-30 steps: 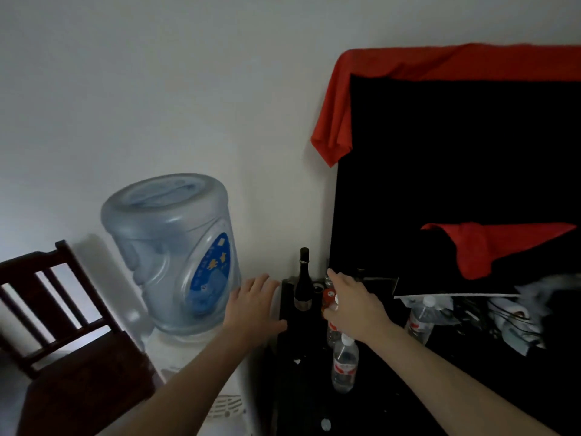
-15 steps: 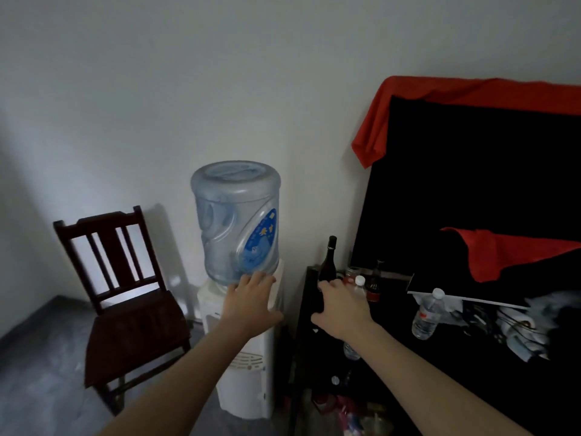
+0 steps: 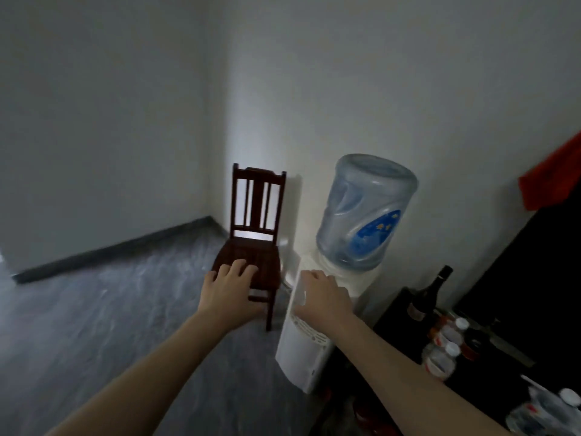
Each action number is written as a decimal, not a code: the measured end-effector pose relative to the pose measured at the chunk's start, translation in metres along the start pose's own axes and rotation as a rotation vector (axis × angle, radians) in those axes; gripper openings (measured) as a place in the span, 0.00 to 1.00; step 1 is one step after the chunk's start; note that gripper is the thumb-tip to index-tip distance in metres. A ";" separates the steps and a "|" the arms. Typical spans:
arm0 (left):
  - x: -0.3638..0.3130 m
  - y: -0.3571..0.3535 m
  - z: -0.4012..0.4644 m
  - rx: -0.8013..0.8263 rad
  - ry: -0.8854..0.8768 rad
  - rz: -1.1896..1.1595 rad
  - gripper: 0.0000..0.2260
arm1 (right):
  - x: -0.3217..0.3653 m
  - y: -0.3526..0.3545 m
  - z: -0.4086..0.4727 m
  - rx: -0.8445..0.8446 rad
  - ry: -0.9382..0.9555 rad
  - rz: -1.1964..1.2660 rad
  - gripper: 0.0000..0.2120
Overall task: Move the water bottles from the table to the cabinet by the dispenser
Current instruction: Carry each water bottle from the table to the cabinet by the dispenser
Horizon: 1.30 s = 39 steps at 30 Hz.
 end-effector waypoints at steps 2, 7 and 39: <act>0.034 0.008 -0.040 -0.035 0.108 0.008 0.37 | 0.049 -0.017 -0.012 0.045 0.117 -0.021 0.30; 0.128 0.032 -0.161 -0.039 0.394 0.048 0.38 | 0.183 -0.041 -0.058 0.122 0.371 -0.064 0.33; 0.287 0.182 -0.931 -0.226 1.802 0.306 0.36 | 0.737 -0.116 -0.684 0.088 1.704 -0.051 0.35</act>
Point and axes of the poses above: each hand's wrist, its own z-axis towards the middle knuckle, its own y-axis out of the back of the hand, x = y × z, the point moved 9 cm from there along z, towards the middle knuckle, and after that the axes turned 11 degrees about -y, right-handed, at the moved point
